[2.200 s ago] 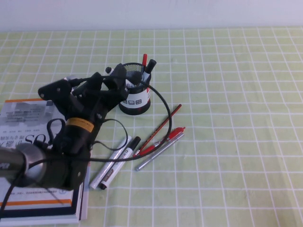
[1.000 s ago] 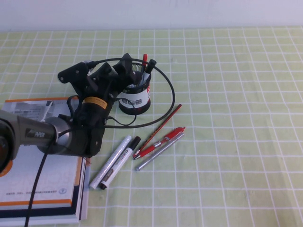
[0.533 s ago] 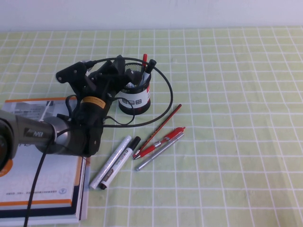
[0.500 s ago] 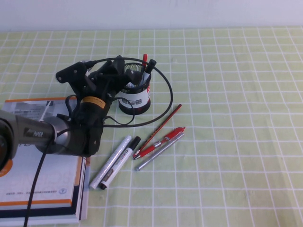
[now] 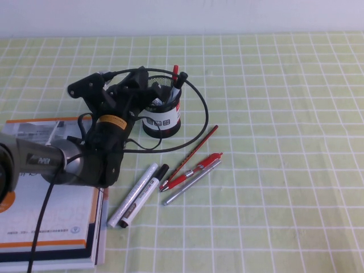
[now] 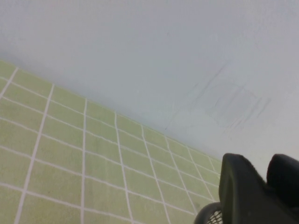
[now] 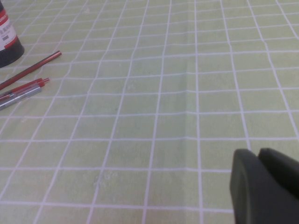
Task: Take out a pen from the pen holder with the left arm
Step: Pick up the pen from the pen holder, then place the pen on the table
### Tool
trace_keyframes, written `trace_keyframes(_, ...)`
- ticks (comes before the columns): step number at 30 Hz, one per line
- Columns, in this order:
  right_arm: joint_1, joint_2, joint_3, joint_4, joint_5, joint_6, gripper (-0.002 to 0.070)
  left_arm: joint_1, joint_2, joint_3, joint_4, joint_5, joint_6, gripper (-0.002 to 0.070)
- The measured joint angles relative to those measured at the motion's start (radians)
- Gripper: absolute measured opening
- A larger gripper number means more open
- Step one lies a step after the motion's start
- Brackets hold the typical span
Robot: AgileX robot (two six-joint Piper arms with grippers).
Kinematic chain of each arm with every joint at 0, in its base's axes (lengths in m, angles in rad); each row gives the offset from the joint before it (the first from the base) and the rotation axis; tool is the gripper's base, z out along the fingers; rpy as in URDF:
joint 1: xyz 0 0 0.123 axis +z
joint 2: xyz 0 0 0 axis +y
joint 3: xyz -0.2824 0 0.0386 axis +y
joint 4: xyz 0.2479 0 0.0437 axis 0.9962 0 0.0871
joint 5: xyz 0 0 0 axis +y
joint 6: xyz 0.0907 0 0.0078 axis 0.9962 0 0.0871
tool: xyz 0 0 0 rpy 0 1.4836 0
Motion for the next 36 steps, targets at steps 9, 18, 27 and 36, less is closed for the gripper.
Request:
trace_keyframes(9,0.000,0.000,0.000,0.000,0.000,0.000,-0.0013,0.000,-0.118,0.000,0.042,0.120,0.130,0.0085)
trace_keyframes(18,0.000,0.000,0.000,0.000,0.000,0.000,-0.0013,0.000,-0.319,0.000,0.183,0.379,0.171,0.0085)
trace_keyframes(27,0.000,0.000,0.000,0.000,0.000,0.000,-0.0013,0.000,-0.542,0.000,0.352,0.655,0.173,0.0085)
trace_keyframes(36,0.000,0.000,0.000,0.000,0.000,0.000,-0.0013,-0.014,-0.694,-0.005,0.406,0.983,0.174,0.0085)
